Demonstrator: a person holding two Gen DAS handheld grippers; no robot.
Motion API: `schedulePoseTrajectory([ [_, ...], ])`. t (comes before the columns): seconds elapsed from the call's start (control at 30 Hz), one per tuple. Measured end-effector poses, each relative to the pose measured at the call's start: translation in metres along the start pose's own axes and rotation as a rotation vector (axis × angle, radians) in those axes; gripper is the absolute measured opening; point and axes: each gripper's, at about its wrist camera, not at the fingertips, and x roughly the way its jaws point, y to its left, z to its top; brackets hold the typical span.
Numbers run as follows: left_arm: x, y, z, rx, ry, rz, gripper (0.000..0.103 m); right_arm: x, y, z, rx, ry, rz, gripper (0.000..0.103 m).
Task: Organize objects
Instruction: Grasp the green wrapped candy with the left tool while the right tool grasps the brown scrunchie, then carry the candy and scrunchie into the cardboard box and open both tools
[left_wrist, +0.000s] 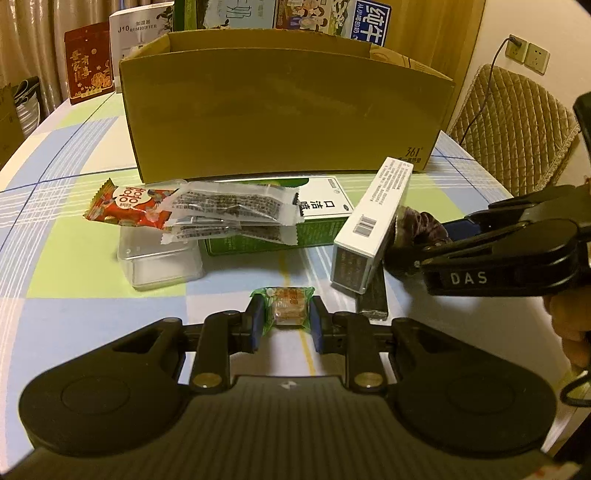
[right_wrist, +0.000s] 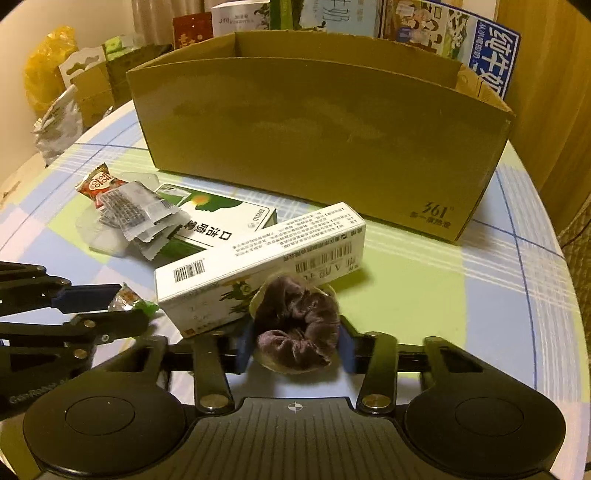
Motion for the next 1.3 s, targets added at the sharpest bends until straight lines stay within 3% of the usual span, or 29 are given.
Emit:
schedulePoseTrajectory([
  [0.13, -0.004, -0.001, 0.000, 0.006, -0.004, 0.000, 0.021, -0.010, -0.003, 0.000, 0.055, -0.001, -0.009, 0.027],
  [0.53, -0.044, -0.015, 0.006, 0.052, -0.066, -0.017, 0.021, -0.074, -0.005, 0.000, 0.108, -0.100, -0.026, 0.027],
  [1.3, -0.065, -0.012, 0.011, 0.029, -0.106, -0.031, 0.021, -0.079, 0.005, -0.008, 0.115, -0.085, -0.013, 0.027],
])
